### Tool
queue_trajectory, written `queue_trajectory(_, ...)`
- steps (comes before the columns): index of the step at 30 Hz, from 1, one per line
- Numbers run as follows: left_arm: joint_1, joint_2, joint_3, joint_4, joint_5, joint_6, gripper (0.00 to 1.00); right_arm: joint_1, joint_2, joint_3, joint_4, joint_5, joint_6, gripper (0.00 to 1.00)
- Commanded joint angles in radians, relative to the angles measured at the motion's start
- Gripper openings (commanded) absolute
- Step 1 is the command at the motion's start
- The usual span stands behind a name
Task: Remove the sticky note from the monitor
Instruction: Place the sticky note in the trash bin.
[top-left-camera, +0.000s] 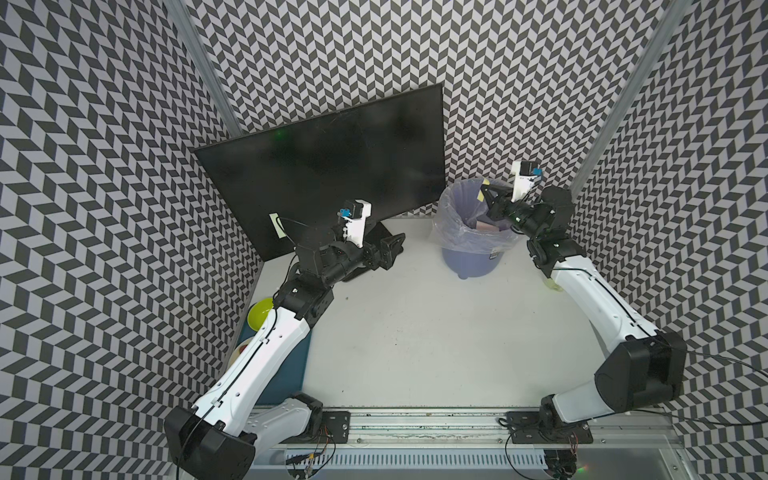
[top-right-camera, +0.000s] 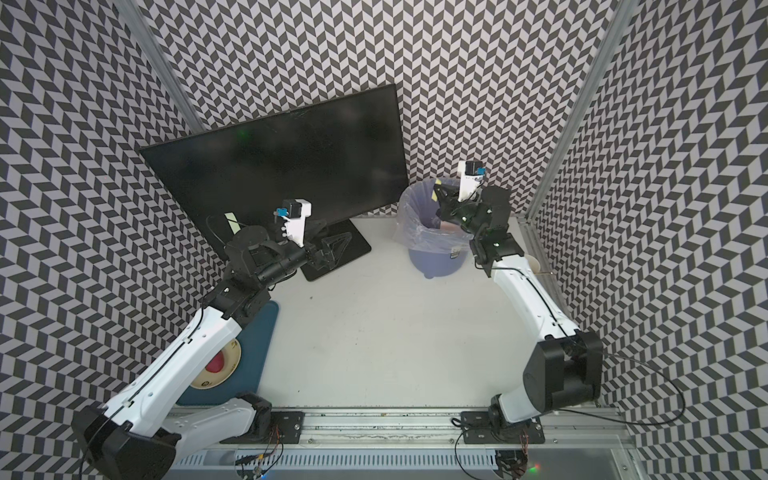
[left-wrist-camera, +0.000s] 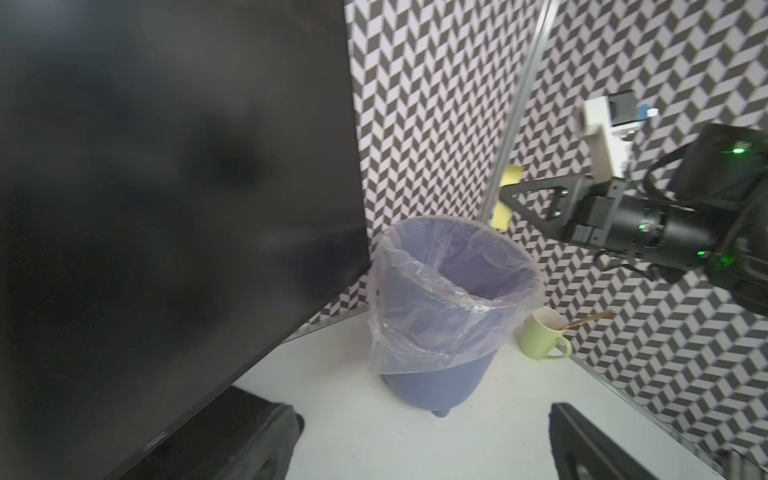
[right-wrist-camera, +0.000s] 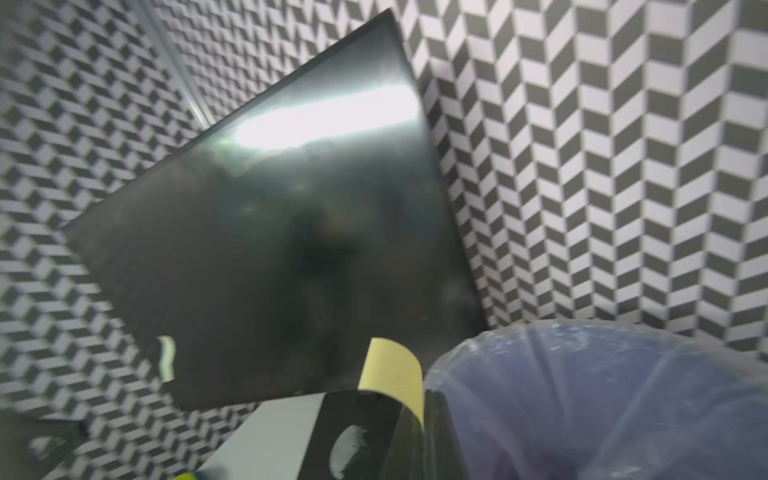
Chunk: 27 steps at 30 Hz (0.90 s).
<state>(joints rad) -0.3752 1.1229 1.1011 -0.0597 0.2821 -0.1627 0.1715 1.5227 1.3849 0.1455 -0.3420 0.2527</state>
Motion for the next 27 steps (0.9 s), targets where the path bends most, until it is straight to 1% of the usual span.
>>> queue_trajectory(1,0.082,-0.03,-0.035,-0.011,-0.058,-0.061,1.0,-0.014,0.06,0.073,-0.086,0.192,-0.113,0.06)
queue_trajectory(3,0.124,-0.046,-0.06,0.005,-0.067,-0.092,1.0,-0.015,0.104,0.126,-0.129,0.239,-0.145,0.11)
queue_trajectory(5,0.155,-0.063,-0.082,0.012,-0.099,-0.109,1.0,-0.015,0.144,0.173,-0.171,0.255,-0.167,0.16)
queue_trajectory(6,0.172,-0.072,-0.092,0.012,-0.116,-0.117,1.0,-0.014,0.155,0.187,-0.185,0.251,-0.173,0.2)
queue_trajectory(8,0.209,-0.093,-0.113,0.016,-0.133,-0.138,1.0,-0.014,0.158,0.19,-0.184,0.215,-0.178,0.36)
queue_trajectory(9,0.233,-0.104,-0.123,0.019,-0.138,-0.154,1.0,-0.012,0.155,0.19,-0.18,0.192,-0.177,0.45)
queue_trajectory(11,0.281,-0.129,-0.145,0.031,-0.14,-0.188,1.0,-0.01,0.146,0.19,-0.184,0.165,-0.177,0.6)
queue_trajectory(13,0.324,-0.156,-0.172,0.04,-0.15,-0.214,1.0,-0.005,0.132,0.188,-0.189,0.165,-0.186,0.71)
queue_trajectory(15,0.367,-0.182,-0.199,0.053,-0.154,-0.236,1.0,-0.003,0.114,0.183,-0.197,0.172,-0.196,0.8)
queue_trajectory(19,0.448,-0.223,-0.251,0.076,-0.138,-0.285,1.0,-0.003,0.07,0.153,-0.202,0.177,-0.214,0.92)
queue_trajectory(22,0.525,-0.23,-0.283,0.102,-0.081,-0.328,1.0,-0.004,0.038,0.125,-0.209,0.178,-0.22,0.99)
queue_trajectory(25,0.602,-0.227,-0.323,0.145,-0.005,-0.381,1.0,-0.007,0.016,0.084,-0.214,0.192,-0.237,0.99)
queue_trajectory(27,0.641,-0.223,-0.35,0.178,0.041,-0.414,1.0,-0.009,0.02,0.076,-0.247,0.272,-0.261,0.99)
